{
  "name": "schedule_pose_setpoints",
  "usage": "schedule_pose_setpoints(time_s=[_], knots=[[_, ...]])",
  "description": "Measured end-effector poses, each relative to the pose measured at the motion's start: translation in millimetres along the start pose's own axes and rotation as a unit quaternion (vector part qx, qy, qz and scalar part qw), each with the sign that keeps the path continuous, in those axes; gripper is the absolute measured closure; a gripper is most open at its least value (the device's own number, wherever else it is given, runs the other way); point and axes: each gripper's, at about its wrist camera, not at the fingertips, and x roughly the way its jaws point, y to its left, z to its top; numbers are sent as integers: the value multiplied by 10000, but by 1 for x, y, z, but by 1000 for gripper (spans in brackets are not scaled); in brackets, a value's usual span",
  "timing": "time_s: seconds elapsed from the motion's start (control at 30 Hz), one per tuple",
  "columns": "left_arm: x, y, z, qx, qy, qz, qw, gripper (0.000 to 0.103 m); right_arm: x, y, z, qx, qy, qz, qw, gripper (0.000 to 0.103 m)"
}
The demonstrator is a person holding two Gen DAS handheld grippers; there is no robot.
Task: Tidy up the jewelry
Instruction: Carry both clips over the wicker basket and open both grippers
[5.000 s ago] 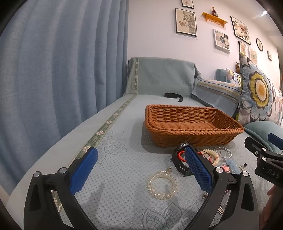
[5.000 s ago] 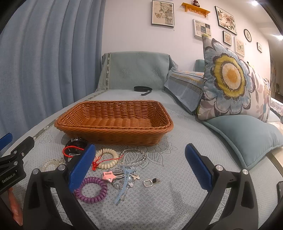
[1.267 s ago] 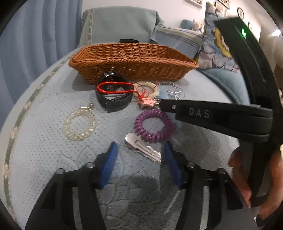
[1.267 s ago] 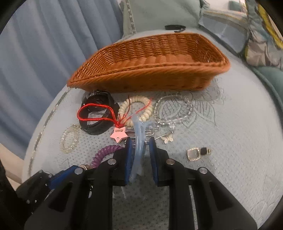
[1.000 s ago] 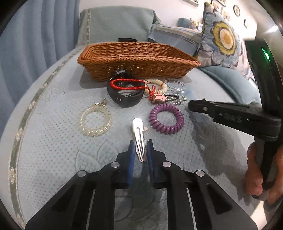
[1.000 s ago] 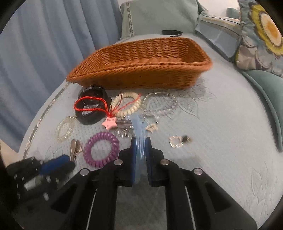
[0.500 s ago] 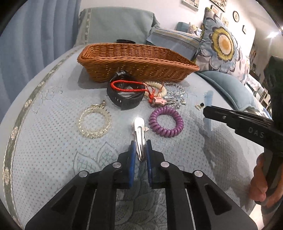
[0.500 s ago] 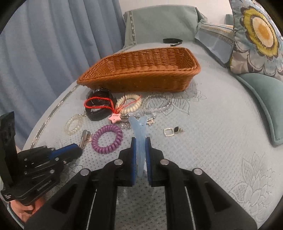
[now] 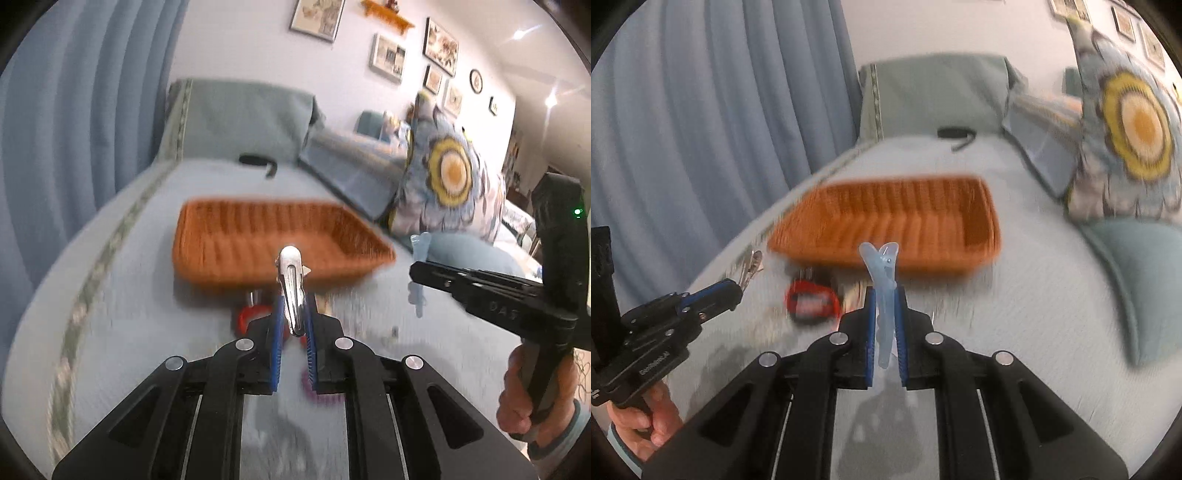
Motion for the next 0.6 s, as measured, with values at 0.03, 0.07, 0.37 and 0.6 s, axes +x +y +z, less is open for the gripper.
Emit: schedule_pose_setpoints(time_s=[0.03, 0.07, 0.37, 0.6], knots=[[6, 1, 15, 5, -65, -6, 10000, 94, 6, -1, 12, -22, -13, 5, 10000, 95], [11, 4, 24, 1, -79, -16, 10000, 94, 16, -4, 26, 0, 22, 34, 10000, 95], [99, 35, 71, -371, 314, 3, 9988, 94, 122, -29, 70, 272, 864, -75, 9959, 95], [137, 45, 61, -488, 742, -6, 9961, 94, 166, -37, 59, 277, 1449, -387, 9883, 95]])
